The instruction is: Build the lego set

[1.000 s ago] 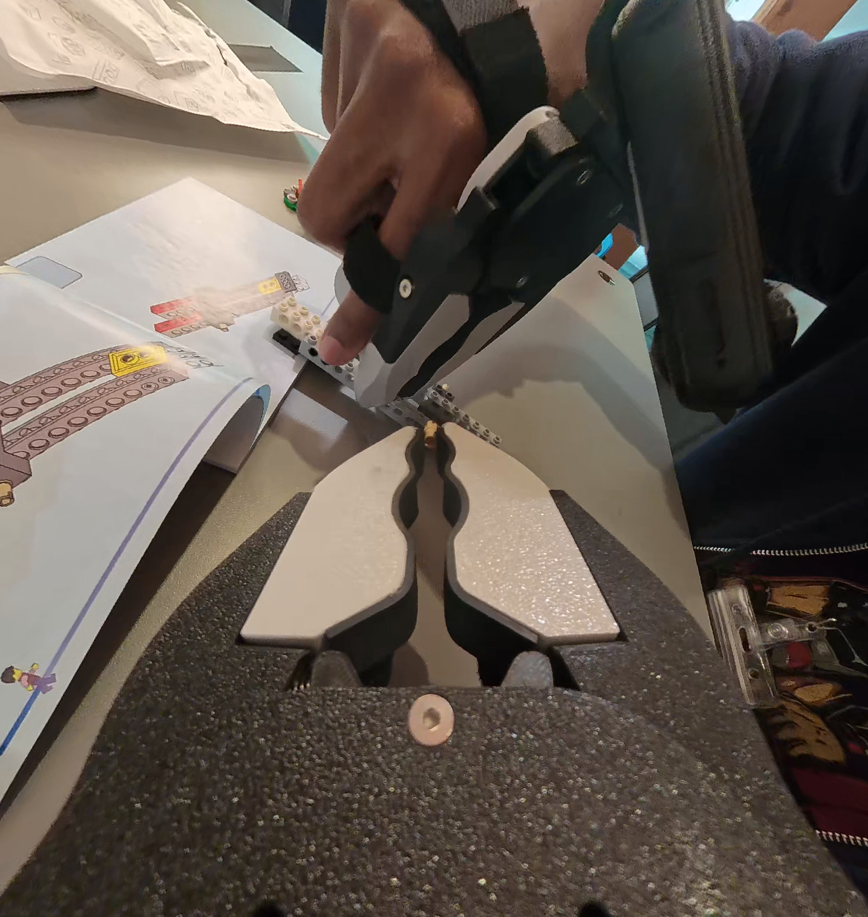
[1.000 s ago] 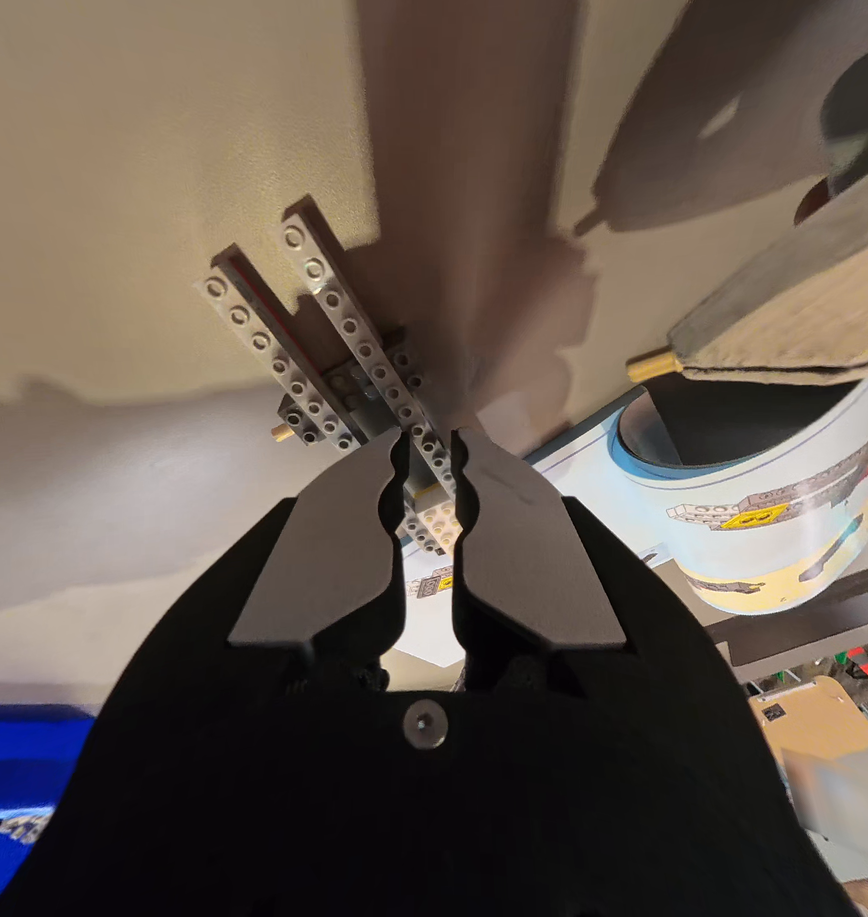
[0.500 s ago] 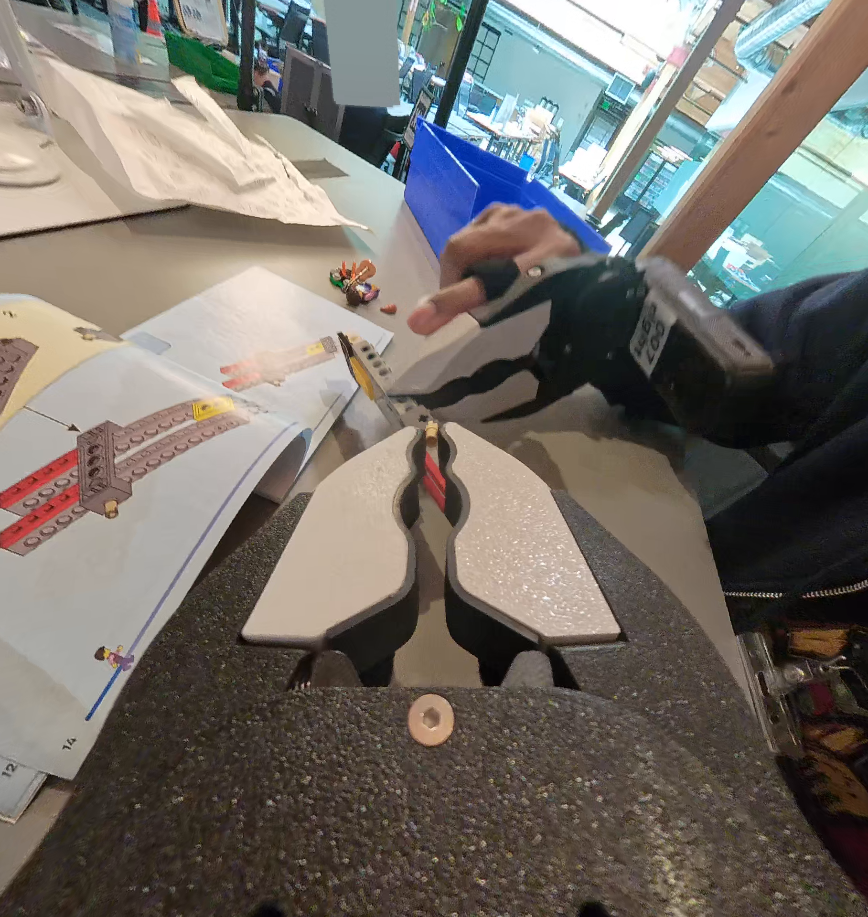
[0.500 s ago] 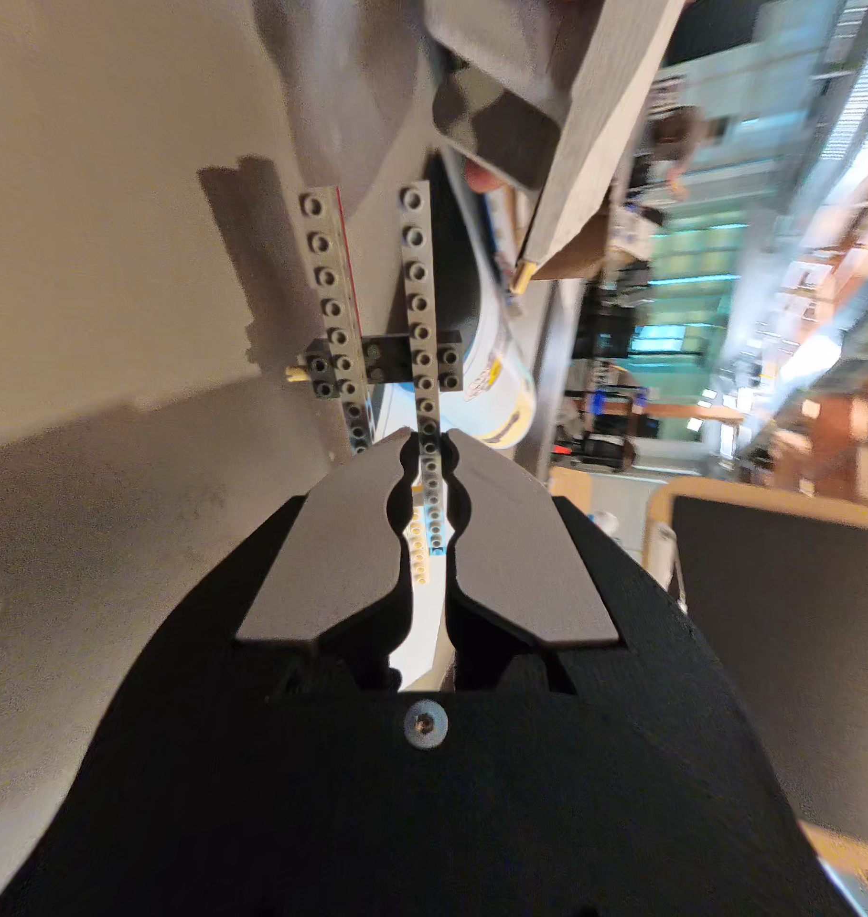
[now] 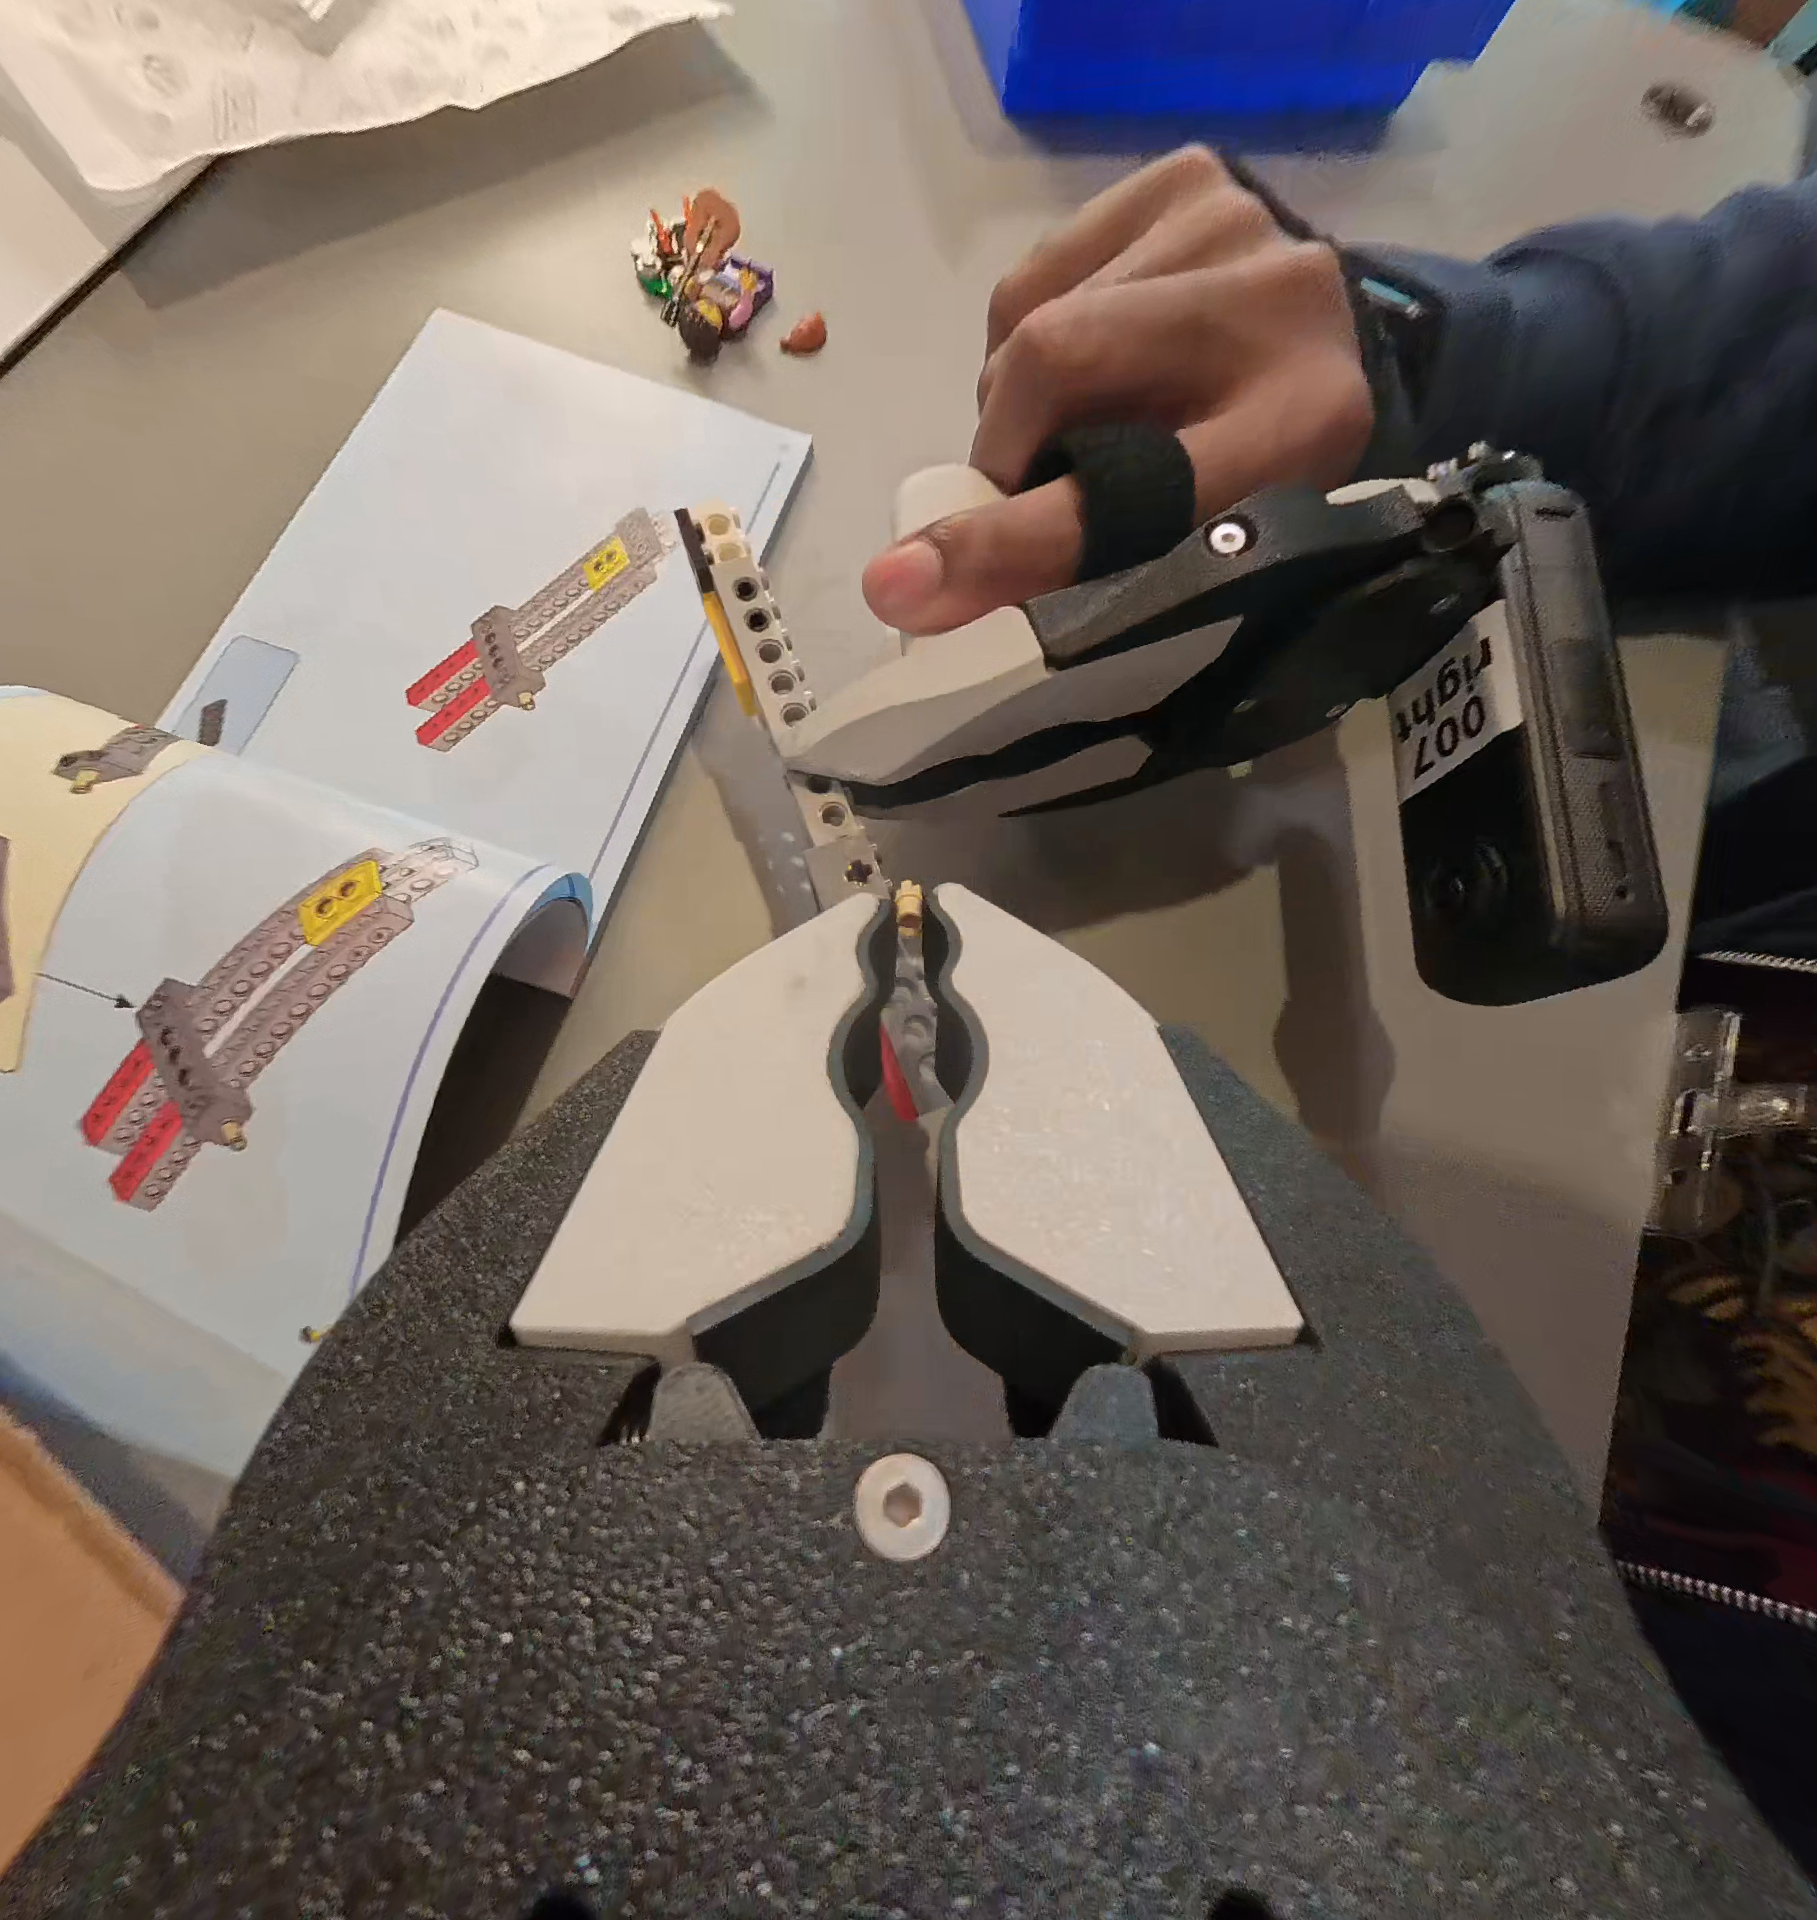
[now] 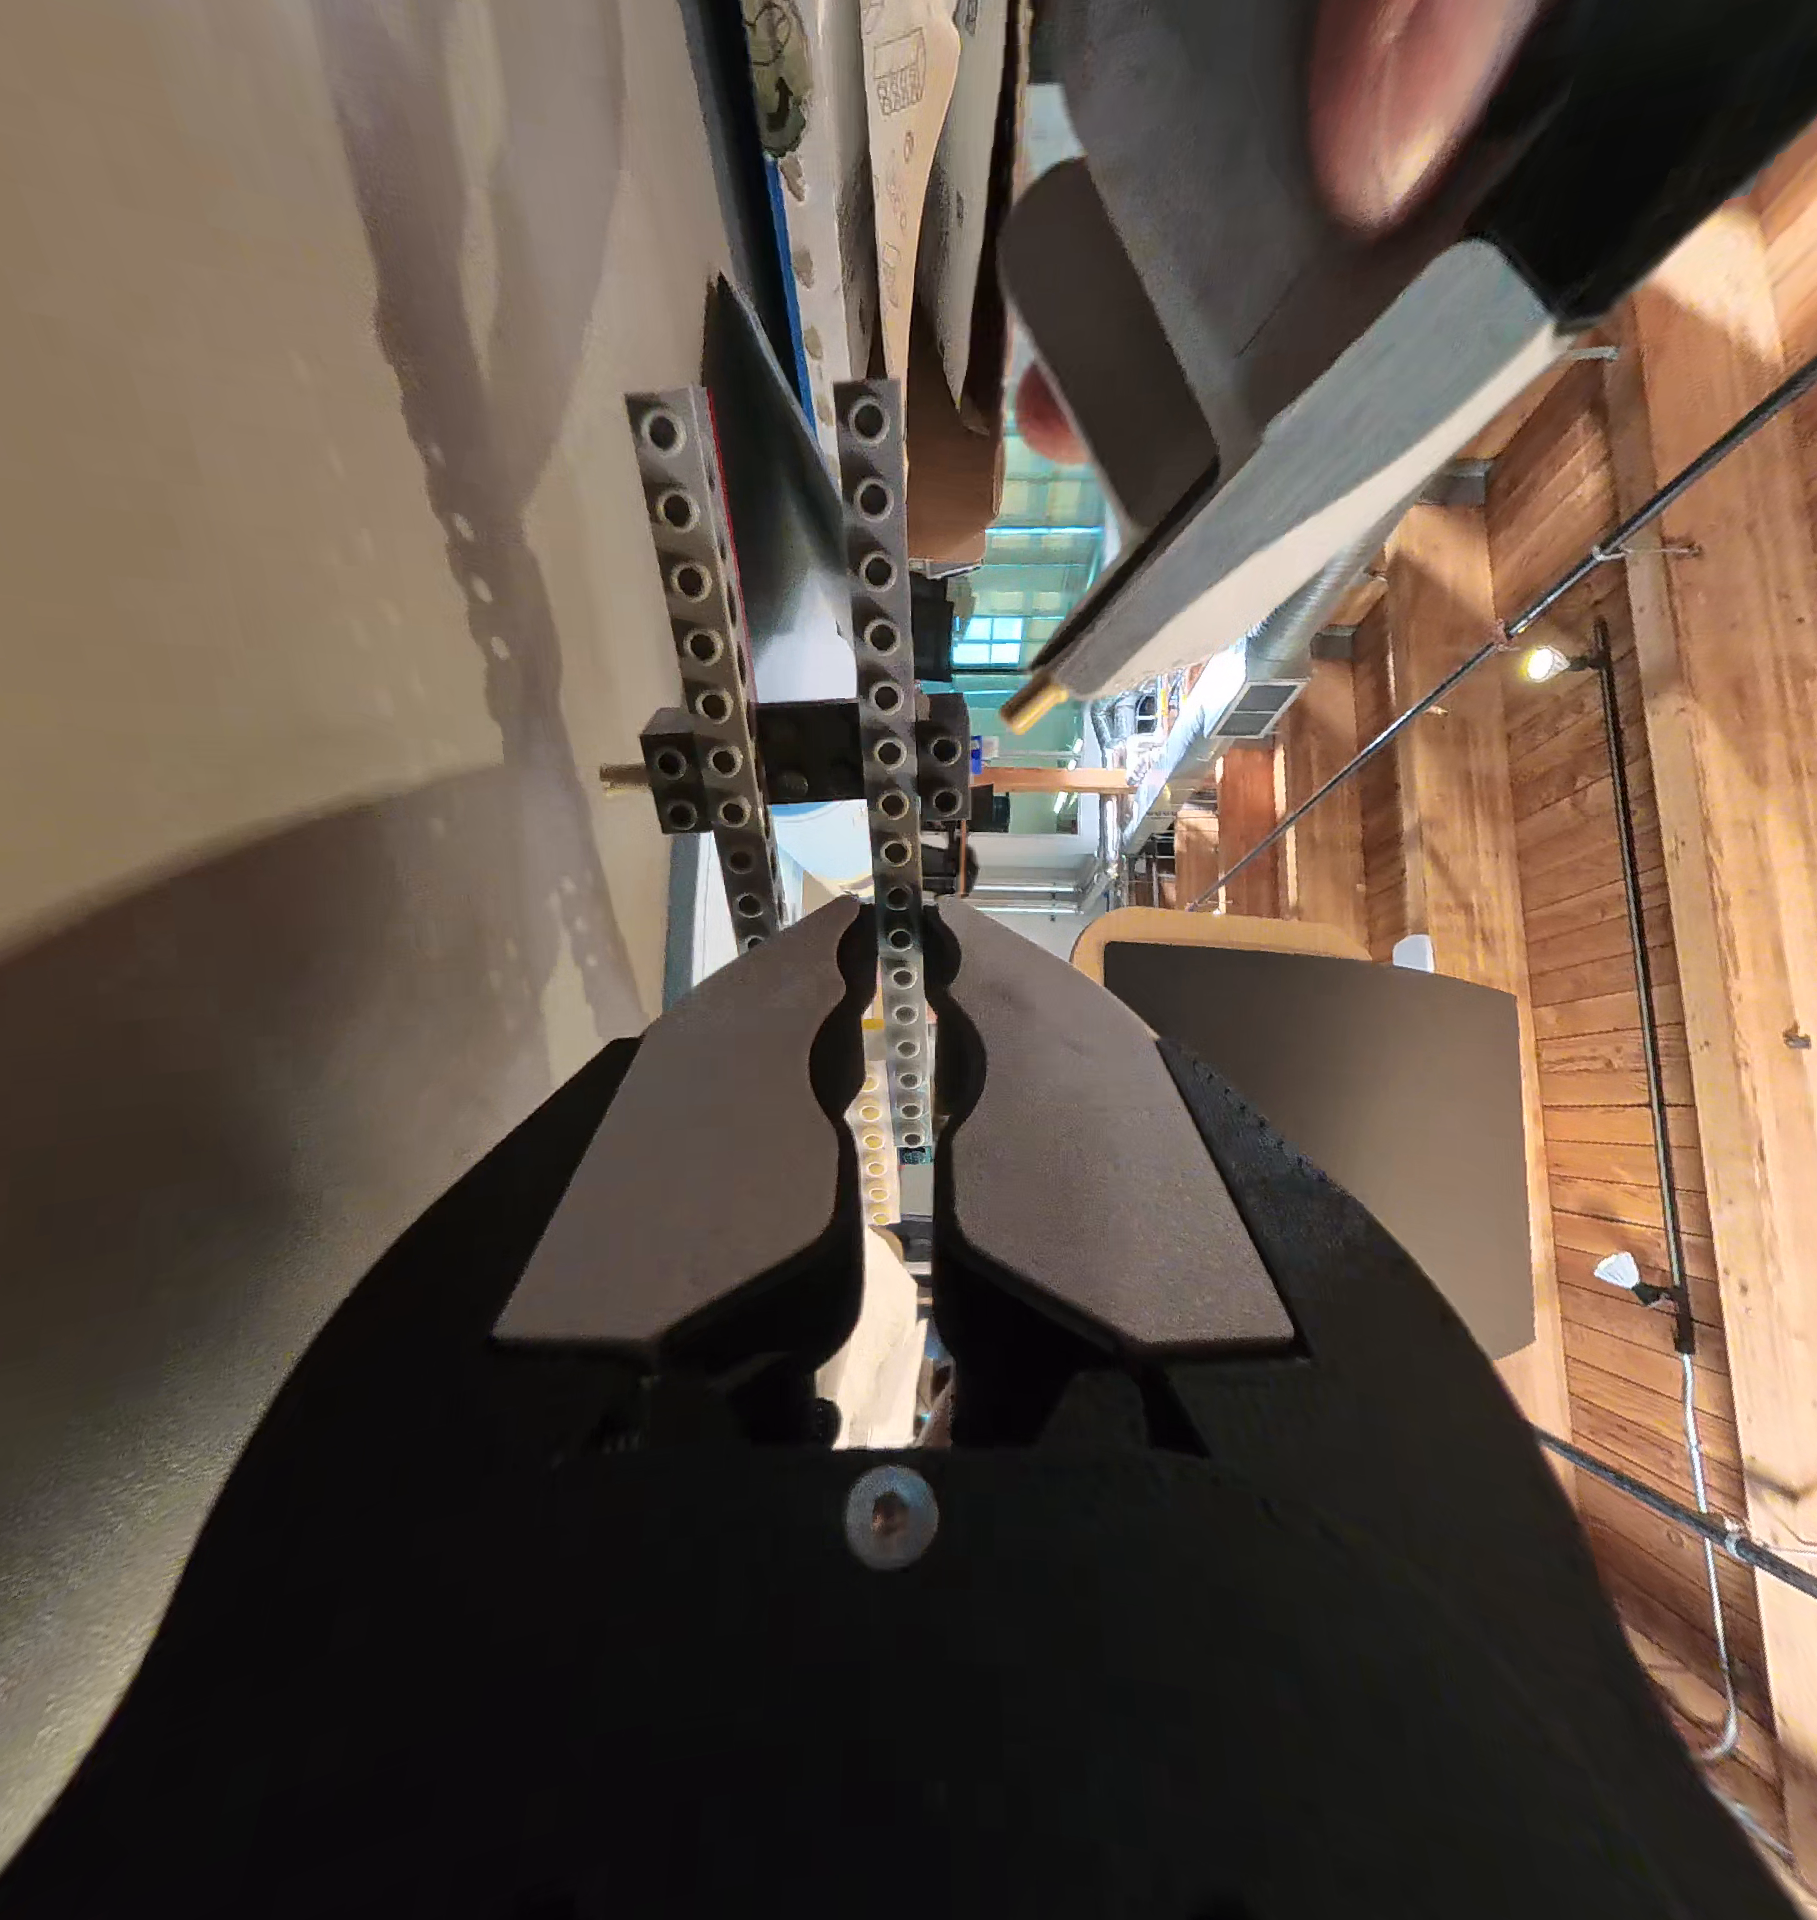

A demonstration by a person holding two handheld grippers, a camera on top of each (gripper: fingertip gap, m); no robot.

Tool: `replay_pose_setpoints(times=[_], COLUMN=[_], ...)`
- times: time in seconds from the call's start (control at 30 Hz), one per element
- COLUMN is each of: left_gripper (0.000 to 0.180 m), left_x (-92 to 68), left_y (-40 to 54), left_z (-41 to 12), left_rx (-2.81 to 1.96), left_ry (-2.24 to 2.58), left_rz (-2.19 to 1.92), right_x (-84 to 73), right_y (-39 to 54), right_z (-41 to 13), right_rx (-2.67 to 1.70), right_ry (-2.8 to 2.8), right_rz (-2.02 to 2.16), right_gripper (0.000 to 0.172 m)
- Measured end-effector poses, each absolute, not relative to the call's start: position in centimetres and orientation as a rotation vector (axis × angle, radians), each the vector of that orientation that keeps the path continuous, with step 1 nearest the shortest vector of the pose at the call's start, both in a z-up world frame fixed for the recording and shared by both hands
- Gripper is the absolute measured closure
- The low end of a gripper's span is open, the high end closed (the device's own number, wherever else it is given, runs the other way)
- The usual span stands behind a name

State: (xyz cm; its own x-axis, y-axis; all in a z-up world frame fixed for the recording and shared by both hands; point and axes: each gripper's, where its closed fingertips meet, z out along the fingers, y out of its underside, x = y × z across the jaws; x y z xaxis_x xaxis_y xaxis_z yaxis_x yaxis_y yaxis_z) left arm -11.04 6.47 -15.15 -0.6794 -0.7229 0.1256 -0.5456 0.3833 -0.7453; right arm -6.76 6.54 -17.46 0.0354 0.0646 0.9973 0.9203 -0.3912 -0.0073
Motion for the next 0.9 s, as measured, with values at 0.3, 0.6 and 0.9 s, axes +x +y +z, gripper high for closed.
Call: replay_pose_setpoints(times=[0.3, 0.6, 0.9], left_gripper=[0.176, 0.176, 0.176], left_x=[-10.7, -11.4, -11.8], left_y=[6.5, 6.7, 6.5], left_z=[-15.6, -15.9, -15.5], left_rx=[-1.17, -1.157, -1.117], left_ry=[2.528, 2.659, 2.716], left_rz=[-0.826, -0.603, -0.502], right_x=[-7.3, -8.1, -8.6], right_y=[6.5, 6.7, 6.4], right_z=[-17.4, -17.1, -16.1], right_rx=[-1.549, -1.526, -1.528], right_ry=[-1.057, -1.07, -1.0], right_rz=[-1.445, -1.442, -1.385], right_gripper=[0.164, 0.163, 0.162])
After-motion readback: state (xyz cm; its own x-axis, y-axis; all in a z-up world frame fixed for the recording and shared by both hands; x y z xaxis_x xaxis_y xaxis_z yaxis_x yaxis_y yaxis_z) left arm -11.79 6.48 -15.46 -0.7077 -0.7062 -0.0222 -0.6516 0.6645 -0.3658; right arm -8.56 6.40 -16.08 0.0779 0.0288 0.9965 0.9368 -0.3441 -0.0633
